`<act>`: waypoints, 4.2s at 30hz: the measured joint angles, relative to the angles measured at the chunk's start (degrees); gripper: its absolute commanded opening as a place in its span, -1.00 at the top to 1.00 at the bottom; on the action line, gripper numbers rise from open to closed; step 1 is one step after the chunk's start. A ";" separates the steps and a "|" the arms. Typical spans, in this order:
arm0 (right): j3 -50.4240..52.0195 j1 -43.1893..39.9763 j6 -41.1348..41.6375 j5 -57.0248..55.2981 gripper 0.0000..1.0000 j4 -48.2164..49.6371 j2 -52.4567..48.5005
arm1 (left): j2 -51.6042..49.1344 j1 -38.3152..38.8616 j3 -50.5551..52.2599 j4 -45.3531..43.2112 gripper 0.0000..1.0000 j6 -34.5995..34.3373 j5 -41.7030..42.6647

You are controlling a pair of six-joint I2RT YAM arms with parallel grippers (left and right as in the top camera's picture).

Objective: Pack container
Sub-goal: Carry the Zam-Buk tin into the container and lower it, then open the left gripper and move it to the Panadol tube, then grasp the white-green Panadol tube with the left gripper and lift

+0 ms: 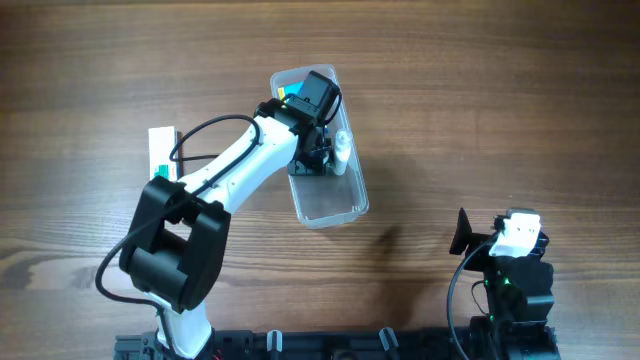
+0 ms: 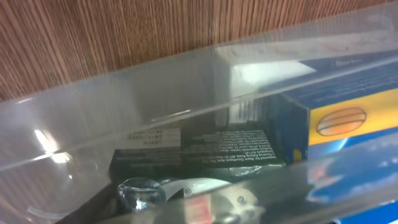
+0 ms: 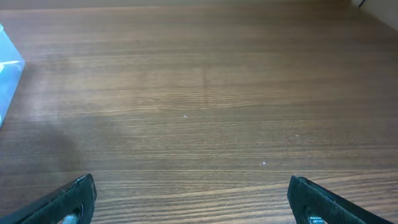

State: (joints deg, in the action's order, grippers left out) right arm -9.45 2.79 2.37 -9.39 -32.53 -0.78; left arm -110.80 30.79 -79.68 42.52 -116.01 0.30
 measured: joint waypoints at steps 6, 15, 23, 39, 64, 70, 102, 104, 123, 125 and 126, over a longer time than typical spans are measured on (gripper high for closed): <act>0.00 0.00 0.00 0.00 -0.99 0.00 0.00 | 0.00 -0.04 -0.11 -0.22 -0.66 0.00 0.63; 0.00 0.00 0.00 0.00 -1.00 0.00 0.00 | 0.00 -0.04 -0.26 -2.27 -0.57 0.00 0.85; 0.00 0.00 0.00 0.00 -0.99 0.02 0.00 | 7.63 -0.07 -1.01 -0.22 -0.88 0.00 -2.56; 0.00 0.00 0.00 0.00 -0.99 0.04 0.00 | 24.87 -15.98 -2.03 22.95 -0.99 11.21 -10.82; 0.00 0.00 0.00 0.00 -0.99 0.00 0.00 | 3.76 -40.76 -2.36 12.66 -1.00 104.50 0.22; 0.00 0.00 0.00 0.00 -1.00 0.00 0.00 | 3.52 -43.60 -2.89 12.48 -0.99 110.49 1.38; 0.00 0.00 0.00 0.00 -0.99 0.00 0.00 | -5.16 -44.78 -2.99 11.89 -1.00 126.49 2.58; 0.00 0.00 0.00 0.00 -0.99 0.00 0.00 | -6.10 -44.78 -3.02 11.89 -1.00 126.49 2.58; 0.00 0.00 0.00 0.00 -0.99 0.00 0.00 | -9.33 -44.85 -3.78 12.15 -0.12 127.29 1.09; 0.00 0.00 0.00 0.00 -1.00 0.00 0.00 | -9.38 -45.03 -3.78 12.07 0.05 127.36 1.09; 0.00 0.00 0.00 0.00 -1.00 0.00 0.00 | -9.38 -45.07 -3.78 12.07 0.15 127.29 1.11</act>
State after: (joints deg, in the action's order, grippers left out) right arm -9.45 2.79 2.37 -9.39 -32.53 -0.78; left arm -120.18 -14.28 -83.46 54.59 11.29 1.41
